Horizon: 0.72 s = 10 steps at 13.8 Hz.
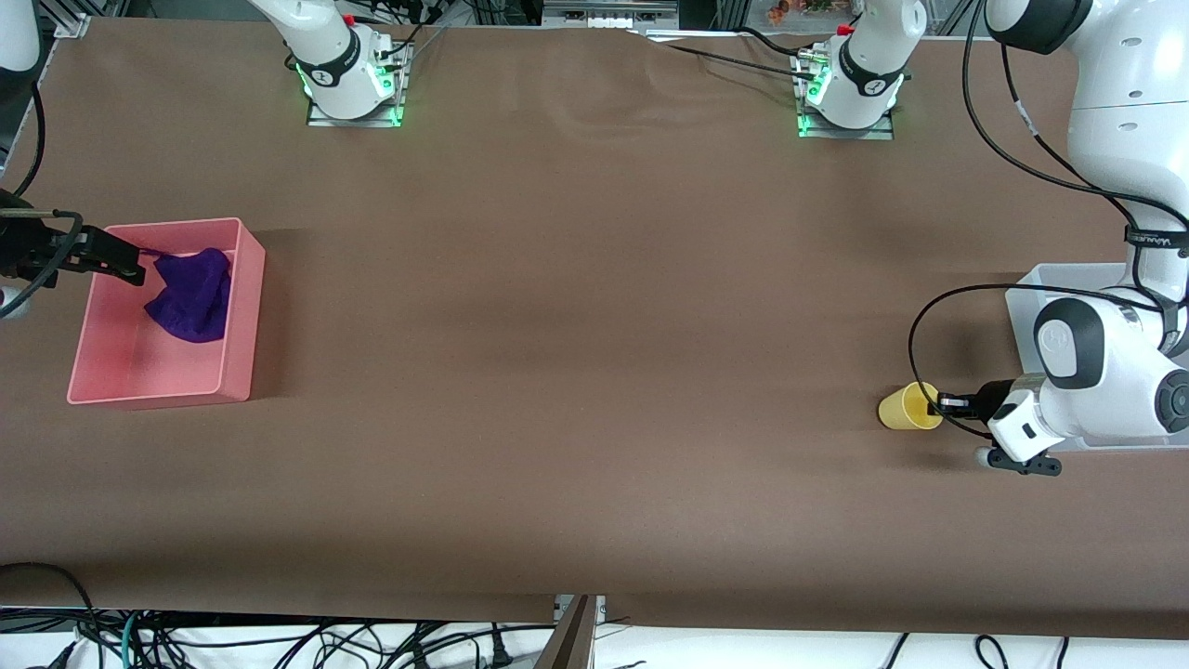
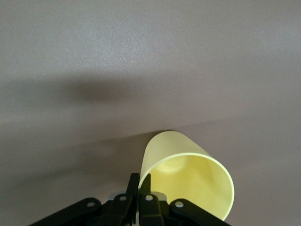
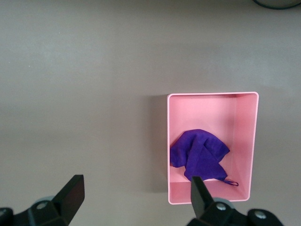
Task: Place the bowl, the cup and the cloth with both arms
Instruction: 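Carry the yellow cup with the left gripper into the green bowl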
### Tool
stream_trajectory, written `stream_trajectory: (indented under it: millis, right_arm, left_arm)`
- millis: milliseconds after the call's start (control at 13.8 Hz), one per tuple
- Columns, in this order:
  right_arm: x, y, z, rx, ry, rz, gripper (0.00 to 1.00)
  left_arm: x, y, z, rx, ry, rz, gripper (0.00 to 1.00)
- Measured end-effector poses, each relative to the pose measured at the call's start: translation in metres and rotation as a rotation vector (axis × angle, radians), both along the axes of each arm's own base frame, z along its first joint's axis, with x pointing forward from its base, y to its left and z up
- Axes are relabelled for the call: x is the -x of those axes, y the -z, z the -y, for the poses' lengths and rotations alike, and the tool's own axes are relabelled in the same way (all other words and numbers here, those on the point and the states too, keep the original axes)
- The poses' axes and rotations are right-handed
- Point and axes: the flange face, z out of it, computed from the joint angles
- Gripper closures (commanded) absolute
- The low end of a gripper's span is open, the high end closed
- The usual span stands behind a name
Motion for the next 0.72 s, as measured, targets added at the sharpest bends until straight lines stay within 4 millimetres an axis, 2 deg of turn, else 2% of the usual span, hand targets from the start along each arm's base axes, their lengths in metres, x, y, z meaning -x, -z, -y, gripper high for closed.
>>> stream_trajectory:
  millis: [72,145,217,435,507,580,652,725]
  right_arm:
    - [0.000,0.000,-0.001,0.000,-0.001,0.000,0.00]
    - [0.000,0.000,-0.001,0.000,-0.002,0.000,0.00]
    - [0.000,0.000,-0.001,0.000,-0.002,-0.001,0.00]
    - [-0.001,0.001,-0.001,0.000,-0.003,-0.002,0.00]
    - [-0.001,0.001,-0.001,0.000,-0.003,-0.002,0.00]
    - [-0.001,0.001,-0.001,0.000,-0.002,-0.002,0.00]
    - [-0.001,0.002,-0.001,0.000,-0.003,-0.002,0.00]
    - [-0.001,0.002,-0.001,0.000,-0.003,-0.003,0.00]
  left_arm:
    - [-0.002,-0.008,0.000,0.000,0.002,0.005,1.00]
    - [-0.003,-0.025,0.000,0.002,0.008,0.004,1.00]
    - [-0.003,-0.051,0.000,-0.005,0.023,0.003,1.00]
    - [0.011,-0.156,-0.017,-0.164,0.145,0.008,1.00]
    - [0.021,-0.184,-0.030,-0.216,0.194,-0.001,1.00]
    - [0.032,-0.201,-0.049,-0.257,0.227,-0.022,1.00]
    - [0.043,-0.208,-0.075,-0.287,0.250,-0.047,1.00]
    - [0.053,-0.205,-0.108,-0.306,0.262,-0.071,1.00]
